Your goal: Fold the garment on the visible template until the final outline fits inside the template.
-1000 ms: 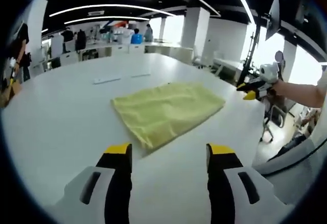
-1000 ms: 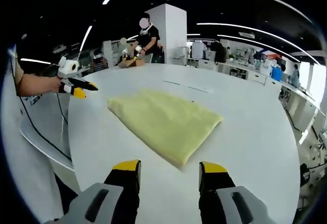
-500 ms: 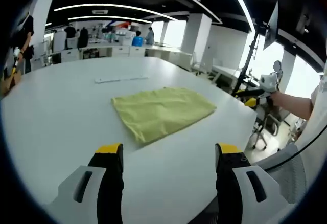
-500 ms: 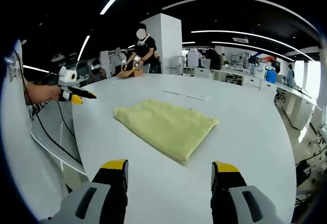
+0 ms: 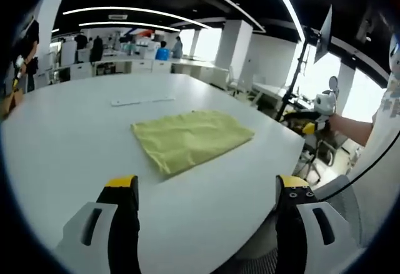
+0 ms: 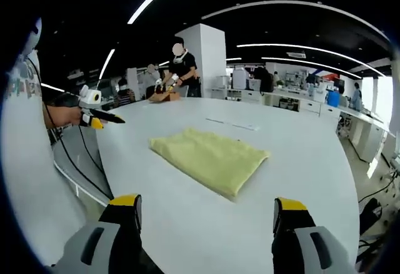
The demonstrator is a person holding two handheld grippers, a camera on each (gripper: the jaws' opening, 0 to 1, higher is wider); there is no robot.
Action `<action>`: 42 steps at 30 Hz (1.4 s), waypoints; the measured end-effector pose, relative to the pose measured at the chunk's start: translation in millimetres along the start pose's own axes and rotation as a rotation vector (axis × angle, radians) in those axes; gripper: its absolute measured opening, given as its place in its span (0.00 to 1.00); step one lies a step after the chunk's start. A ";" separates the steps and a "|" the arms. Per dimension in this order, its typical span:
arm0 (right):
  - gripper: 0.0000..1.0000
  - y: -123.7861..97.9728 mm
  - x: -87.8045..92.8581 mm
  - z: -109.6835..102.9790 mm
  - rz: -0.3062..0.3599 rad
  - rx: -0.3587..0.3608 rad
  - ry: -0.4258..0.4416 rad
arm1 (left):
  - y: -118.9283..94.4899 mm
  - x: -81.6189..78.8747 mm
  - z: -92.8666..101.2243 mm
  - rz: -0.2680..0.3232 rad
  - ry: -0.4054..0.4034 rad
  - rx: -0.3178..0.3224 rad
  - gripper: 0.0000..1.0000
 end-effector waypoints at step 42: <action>0.99 -10.6 4.0 -18.6 0.013 -0.062 0.045 | -13.6 11.5 19.9 -0.047 0.014 0.057 0.99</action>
Point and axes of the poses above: the point that each gripper's makers call its tool centre point, and the gripper's own axes: y roughly forward along the fingers, z roughly to its right, x roughly out of its underside, the point moved 1 cm from there along -y, roughly backward along the fingers, and after that the axes turned 8 degrees about z, right-handed, at the moved point
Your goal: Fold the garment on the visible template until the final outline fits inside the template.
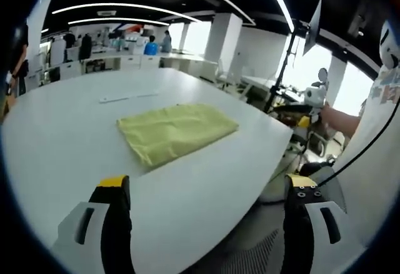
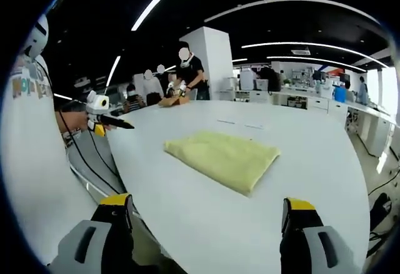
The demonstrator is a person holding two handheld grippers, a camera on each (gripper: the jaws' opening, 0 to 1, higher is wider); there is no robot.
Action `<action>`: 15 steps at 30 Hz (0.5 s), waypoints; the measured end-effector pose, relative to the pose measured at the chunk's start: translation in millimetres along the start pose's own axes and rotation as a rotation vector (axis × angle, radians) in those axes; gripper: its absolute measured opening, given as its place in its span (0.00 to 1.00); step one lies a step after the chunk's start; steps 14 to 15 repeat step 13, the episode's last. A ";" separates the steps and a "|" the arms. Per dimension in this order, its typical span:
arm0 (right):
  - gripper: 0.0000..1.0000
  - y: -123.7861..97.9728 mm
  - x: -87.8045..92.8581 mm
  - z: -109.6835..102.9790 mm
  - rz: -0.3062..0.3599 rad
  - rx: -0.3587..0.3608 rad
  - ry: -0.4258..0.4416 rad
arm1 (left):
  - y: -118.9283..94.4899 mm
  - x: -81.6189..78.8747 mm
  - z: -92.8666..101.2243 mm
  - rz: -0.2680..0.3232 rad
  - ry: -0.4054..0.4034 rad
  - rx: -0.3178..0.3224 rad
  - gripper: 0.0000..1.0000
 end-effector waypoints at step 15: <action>0.99 0.2 3.1 1.8 -0.021 -0.015 -0.012 | -0.2 1.7 0.8 -0.008 -0.004 0.000 0.99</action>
Point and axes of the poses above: the point that each gripper's makers call its tool centre point, and the gripper's own axes: y roughly forward along the fingers, z roughly to its right, x roughly out of its underside, the point moved 1 cm from there along -y, roughly backward along the fingers, and after that the axes turned 8 degrees about z, right-handed, at the moved point
